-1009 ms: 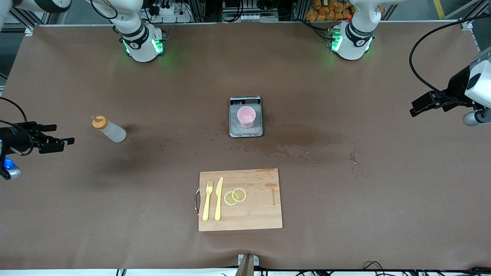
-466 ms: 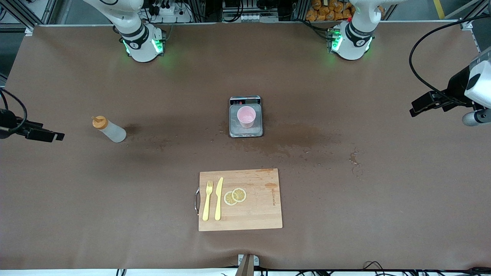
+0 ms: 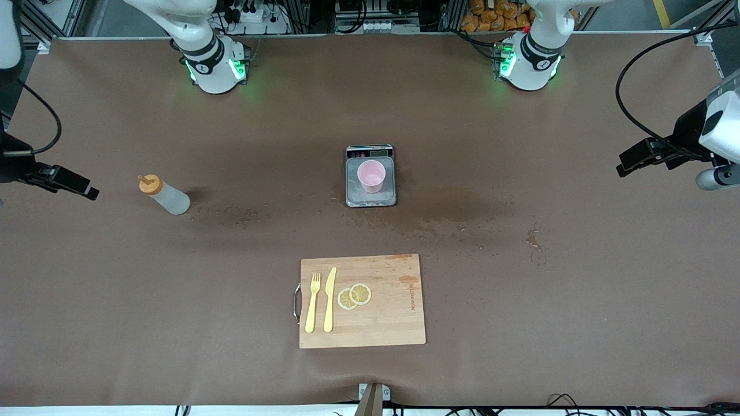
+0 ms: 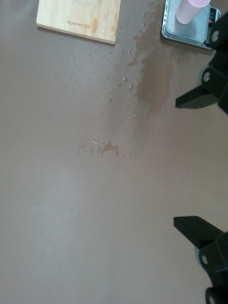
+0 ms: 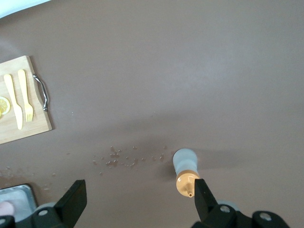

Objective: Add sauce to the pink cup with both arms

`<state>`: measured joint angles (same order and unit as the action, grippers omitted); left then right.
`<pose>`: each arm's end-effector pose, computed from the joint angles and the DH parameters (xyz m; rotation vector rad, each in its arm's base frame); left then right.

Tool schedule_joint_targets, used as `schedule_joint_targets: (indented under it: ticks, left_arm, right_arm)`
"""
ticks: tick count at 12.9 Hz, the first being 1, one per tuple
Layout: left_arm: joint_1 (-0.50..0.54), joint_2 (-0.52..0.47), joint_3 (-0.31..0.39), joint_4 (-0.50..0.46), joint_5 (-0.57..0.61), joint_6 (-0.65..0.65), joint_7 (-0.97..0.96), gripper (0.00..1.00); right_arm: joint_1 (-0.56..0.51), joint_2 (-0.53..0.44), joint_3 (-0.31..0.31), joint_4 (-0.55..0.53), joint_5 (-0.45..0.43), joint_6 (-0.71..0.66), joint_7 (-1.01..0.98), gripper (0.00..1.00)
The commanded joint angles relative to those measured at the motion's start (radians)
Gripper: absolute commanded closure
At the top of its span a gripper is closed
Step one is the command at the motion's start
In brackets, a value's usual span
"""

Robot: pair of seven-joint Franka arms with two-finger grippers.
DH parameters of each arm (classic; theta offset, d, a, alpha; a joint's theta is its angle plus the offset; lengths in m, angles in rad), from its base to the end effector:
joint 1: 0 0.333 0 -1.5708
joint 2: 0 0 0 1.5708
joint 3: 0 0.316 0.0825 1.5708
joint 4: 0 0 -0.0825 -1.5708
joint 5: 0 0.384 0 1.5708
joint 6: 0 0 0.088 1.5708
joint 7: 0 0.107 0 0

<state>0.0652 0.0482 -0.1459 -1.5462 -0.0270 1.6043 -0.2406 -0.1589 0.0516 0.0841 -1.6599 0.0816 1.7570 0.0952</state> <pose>0.5705 -0.0469 0.6123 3.0963 0.2496 0.0075 0.5821 -0.0374 0.5697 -3.0427 0.2799 -0.0684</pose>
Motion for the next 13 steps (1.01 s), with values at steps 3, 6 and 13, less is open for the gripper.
schedule_joint_targets:
  ticks: [3,6,13]
  left_arm:
    - [0.008,-0.013,0.002,-0.002,-0.013,0.003,0.023,0.0]
    - [0.008,-0.013,0.005,0.0,-0.007,0.003,0.047,0.0]
    - [0.008,-0.004,0.006,0.046,-0.002,-0.001,0.073,0.0]
  right_arm:
    - [0.082,-0.013,-0.004,0.103,-0.062,-0.051,0.028,0.0]
    - [0.122,-0.012,-0.007,0.153,-0.074,-0.053,0.06,0.0]
    - [0.119,-0.002,-0.006,0.184,-0.109,-0.053,0.061,0.0]
